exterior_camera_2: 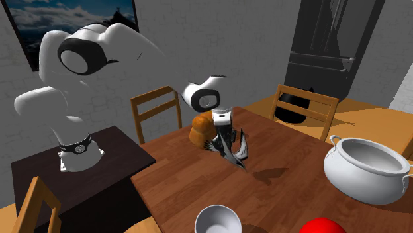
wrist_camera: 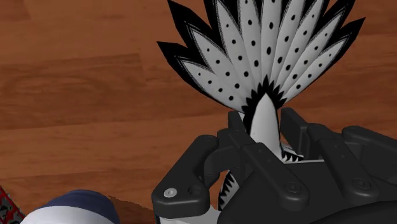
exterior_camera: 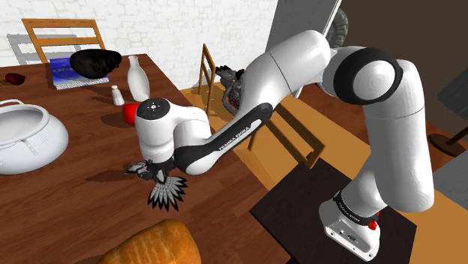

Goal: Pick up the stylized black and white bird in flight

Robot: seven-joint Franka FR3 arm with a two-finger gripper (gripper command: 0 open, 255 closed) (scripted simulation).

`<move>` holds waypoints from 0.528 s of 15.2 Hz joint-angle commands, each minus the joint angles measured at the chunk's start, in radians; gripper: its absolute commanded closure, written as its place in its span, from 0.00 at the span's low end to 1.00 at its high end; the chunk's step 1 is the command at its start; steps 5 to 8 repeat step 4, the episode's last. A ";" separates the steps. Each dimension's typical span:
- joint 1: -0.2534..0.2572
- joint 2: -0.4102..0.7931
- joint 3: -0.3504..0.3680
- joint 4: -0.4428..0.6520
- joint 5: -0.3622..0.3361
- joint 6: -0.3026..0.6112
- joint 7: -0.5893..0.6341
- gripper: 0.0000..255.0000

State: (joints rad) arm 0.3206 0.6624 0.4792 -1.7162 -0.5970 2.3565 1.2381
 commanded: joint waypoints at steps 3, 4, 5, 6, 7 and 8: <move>-0.010 -0.024 0.014 0.006 0.019 -0.028 -0.018 1.00; -0.010 -0.024 0.014 0.006 0.019 -0.028 -0.018 1.00; -0.010 -0.024 0.014 0.006 0.019 -0.028 -0.018 1.00; -0.010 -0.024 0.014 0.006 0.019 -0.028 -0.018 1.00; -0.010 -0.024 0.014 0.006 0.019 -0.028 -0.018 1.00; -0.010 -0.024 0.014 0.006 0.019 -0.028 -0.018 1.00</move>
